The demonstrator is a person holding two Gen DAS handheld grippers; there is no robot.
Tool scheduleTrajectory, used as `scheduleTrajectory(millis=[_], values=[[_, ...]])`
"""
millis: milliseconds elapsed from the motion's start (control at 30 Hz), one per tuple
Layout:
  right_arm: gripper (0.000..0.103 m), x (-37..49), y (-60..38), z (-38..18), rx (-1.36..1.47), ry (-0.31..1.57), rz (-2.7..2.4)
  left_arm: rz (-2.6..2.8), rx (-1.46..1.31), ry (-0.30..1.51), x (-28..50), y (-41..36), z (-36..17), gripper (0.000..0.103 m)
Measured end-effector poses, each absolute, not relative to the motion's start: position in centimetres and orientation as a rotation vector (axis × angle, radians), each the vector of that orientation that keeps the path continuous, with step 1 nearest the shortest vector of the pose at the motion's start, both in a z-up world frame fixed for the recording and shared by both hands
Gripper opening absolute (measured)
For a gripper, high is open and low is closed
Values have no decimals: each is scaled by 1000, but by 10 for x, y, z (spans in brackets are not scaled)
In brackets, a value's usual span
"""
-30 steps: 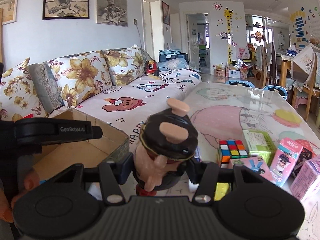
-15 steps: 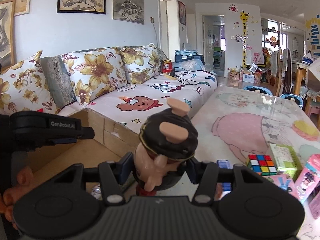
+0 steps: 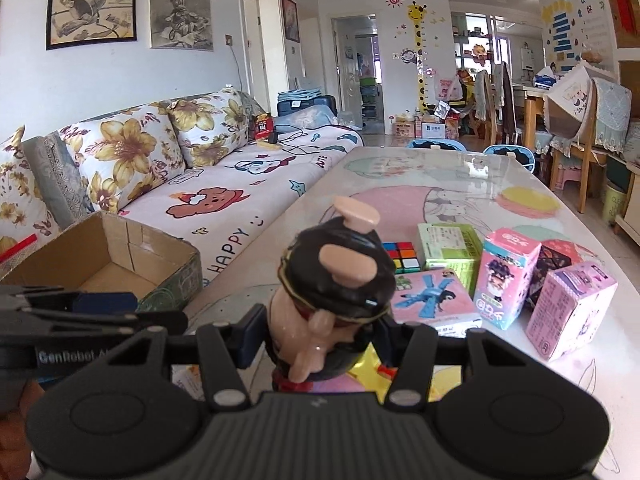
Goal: Organize rigid objects
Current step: 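Lift the medicine box with the left gripper while the right gripper lifts the doll, then carry the medicine box and doll into the cardboard box and open both grippers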
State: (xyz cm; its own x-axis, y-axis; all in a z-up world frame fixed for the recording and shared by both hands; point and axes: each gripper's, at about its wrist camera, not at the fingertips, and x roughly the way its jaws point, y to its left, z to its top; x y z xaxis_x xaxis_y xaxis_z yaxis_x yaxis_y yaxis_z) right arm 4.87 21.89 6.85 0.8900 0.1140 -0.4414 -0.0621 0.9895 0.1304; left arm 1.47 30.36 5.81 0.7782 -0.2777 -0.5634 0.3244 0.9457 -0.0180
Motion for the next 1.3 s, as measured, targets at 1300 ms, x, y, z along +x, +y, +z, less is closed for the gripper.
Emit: scheduleTrajectory(millis=[1300], values=[[54, 54, 241, 66, 104, 480, 184, -191, -142, 494, 20, 361, 98, 42]])
